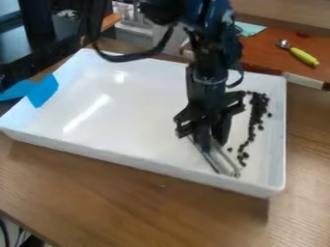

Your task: Sweep into pile

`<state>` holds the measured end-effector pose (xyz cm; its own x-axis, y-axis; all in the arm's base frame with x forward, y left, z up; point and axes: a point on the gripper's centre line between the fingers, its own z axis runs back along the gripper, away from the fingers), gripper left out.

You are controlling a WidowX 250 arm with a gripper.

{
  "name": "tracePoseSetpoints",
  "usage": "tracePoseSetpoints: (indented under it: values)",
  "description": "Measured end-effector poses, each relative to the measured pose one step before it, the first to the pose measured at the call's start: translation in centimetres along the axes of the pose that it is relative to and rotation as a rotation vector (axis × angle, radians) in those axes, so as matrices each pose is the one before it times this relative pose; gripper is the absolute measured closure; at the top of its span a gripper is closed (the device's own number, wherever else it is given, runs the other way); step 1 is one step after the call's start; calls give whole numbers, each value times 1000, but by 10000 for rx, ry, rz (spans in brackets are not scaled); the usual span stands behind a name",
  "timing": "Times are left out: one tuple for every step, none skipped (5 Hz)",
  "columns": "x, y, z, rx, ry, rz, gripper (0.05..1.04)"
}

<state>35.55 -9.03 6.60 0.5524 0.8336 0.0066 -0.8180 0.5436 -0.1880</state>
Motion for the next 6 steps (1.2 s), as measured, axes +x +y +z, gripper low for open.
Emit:
tracePoseSetpoints:
  values:
    - [1166, -1382, -243, -70, -93, 510, 748]
    - [669, -1107, -205, -94, -64, 183, 748]
    - [730, -437, 19, 18, -28, 239, 748]
    - [1237, -612, -94, -3, -80, 402, 748]
    - [1623, -817, -39, -35, -52, 490, 748]
    - [1867, -1063, -66, -24, -143, 430, 748]
